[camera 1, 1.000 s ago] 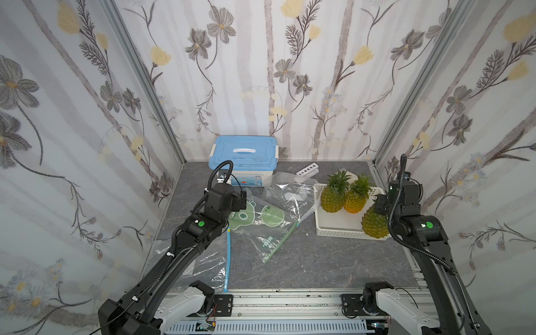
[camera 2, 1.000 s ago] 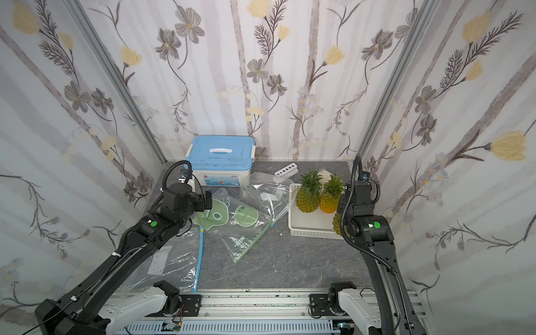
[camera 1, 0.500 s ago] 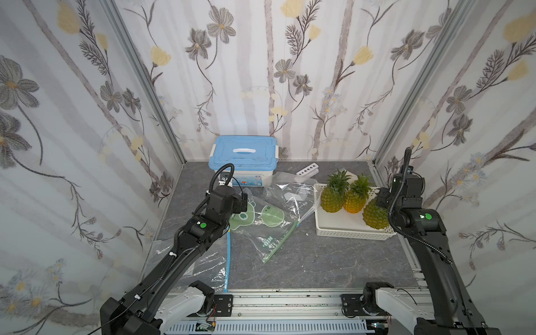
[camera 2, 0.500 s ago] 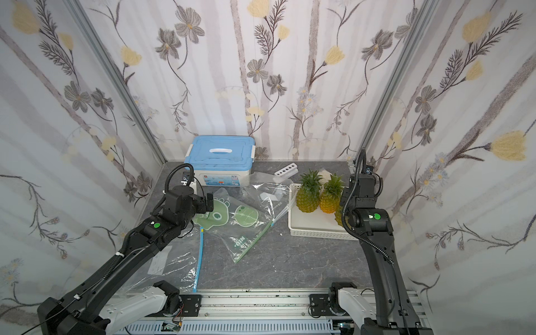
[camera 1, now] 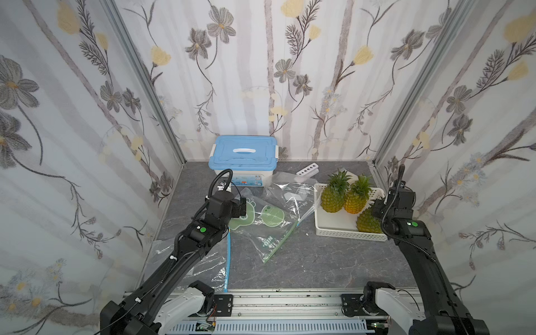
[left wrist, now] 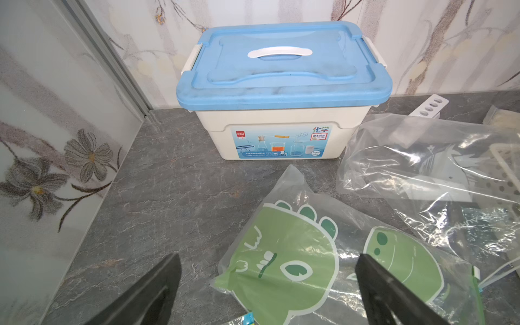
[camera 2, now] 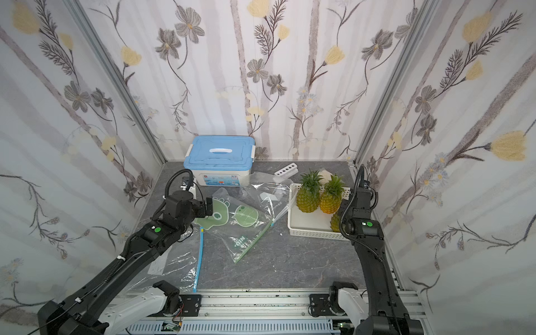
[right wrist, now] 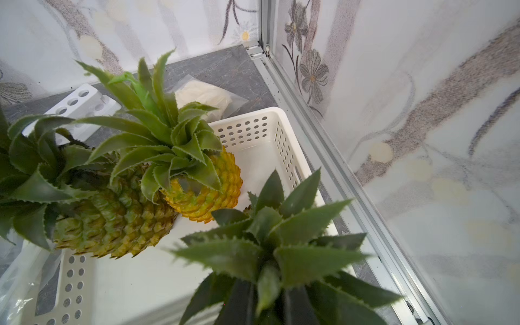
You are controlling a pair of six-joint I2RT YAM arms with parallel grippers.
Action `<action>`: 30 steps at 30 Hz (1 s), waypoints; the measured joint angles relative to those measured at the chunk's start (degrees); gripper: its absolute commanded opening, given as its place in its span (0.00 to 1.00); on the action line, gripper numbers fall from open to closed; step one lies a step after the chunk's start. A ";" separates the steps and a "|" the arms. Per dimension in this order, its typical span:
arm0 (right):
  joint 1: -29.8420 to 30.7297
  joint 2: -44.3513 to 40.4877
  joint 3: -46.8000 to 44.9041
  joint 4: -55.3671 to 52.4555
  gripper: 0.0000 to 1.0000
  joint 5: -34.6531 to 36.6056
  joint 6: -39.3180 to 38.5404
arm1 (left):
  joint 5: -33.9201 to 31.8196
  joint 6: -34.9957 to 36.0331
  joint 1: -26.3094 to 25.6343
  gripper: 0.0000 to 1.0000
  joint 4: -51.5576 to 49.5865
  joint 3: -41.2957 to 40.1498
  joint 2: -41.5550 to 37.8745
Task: Open the zip-top bag and take out the pineapple
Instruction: Place the pineapple in the basket.
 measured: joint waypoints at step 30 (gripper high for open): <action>0.42 -10.01 -3.45 5.99 1.00 -4.72 4.66 | -4.28 0.13 1.75 1.00 5.38 -8.79 -3.98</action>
